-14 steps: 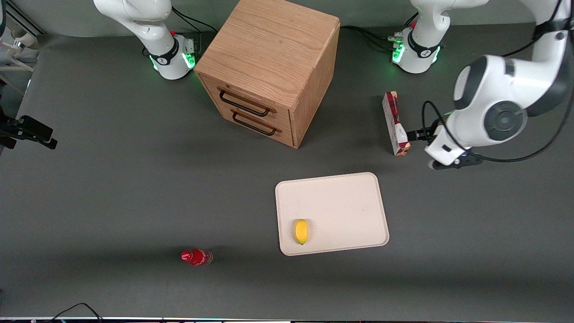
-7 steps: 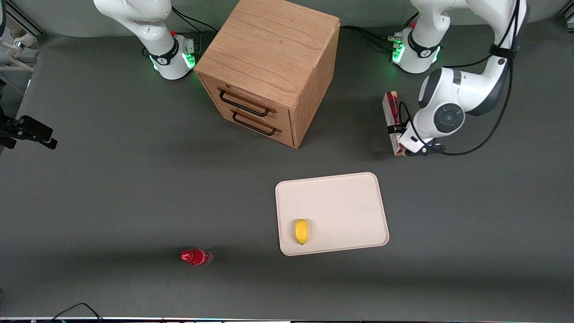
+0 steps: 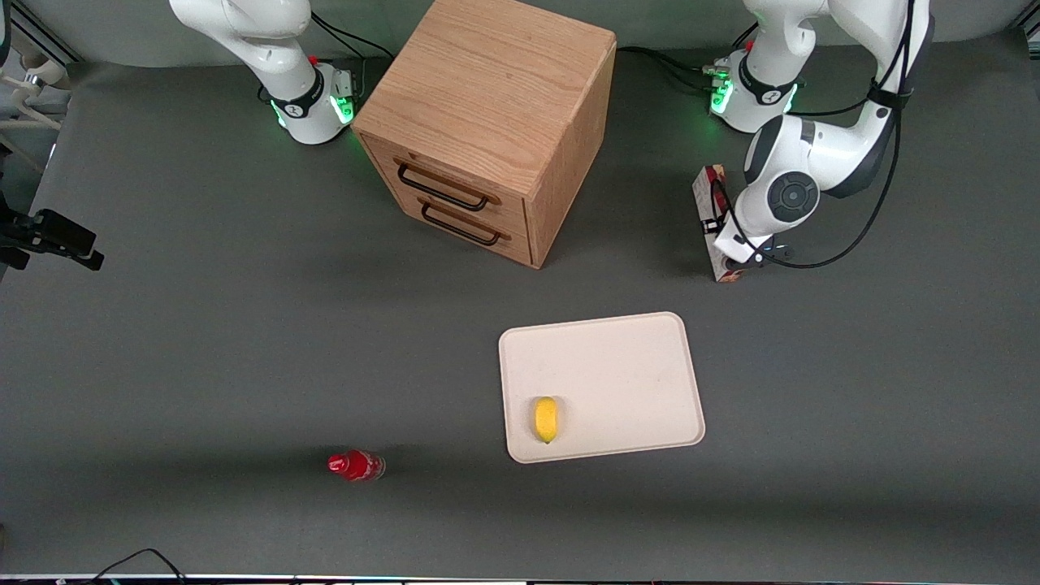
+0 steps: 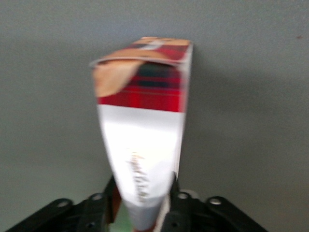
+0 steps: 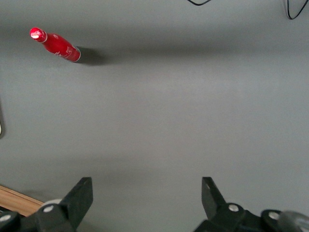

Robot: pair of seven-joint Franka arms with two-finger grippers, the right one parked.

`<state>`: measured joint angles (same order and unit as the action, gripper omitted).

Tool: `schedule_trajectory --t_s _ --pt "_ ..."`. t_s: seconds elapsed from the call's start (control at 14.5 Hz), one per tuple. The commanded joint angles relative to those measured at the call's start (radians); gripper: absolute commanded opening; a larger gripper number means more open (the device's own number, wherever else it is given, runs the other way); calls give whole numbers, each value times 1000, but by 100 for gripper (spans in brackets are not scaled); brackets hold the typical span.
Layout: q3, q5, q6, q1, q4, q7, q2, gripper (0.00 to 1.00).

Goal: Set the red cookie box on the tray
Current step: 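Close the left gripper on the red cookie box and lift it, then carry the red cookie box with the left gripper over the white tray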

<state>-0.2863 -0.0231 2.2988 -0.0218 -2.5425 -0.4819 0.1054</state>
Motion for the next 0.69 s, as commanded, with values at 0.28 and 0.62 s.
schedule_trajectory --t_s 0.28,0.62 --pt "4 -11 -97 -3 69 -23 -38 0" --pt "59 -12 -459 3 440 -9 -23 0"
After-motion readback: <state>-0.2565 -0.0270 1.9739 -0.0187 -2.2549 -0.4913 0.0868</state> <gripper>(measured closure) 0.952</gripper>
